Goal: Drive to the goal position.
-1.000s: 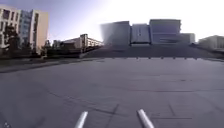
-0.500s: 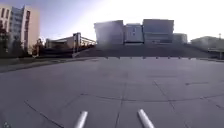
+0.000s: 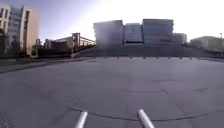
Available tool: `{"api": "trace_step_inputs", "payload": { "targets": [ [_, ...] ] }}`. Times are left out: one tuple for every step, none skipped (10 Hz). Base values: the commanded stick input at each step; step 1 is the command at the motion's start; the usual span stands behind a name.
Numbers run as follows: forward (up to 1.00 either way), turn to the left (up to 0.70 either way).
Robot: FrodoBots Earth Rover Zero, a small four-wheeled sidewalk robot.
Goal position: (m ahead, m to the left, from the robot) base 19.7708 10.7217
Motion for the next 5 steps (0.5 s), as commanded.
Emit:
{"api": "trace_step_inputs", "payload": {
  "targets": [
    [1.0, 0.0],
    [1.0, 0.0],
    [1.0, 0.0],
    [1.0, 0.0],
    [1.0, 0.0]
  ]
}}
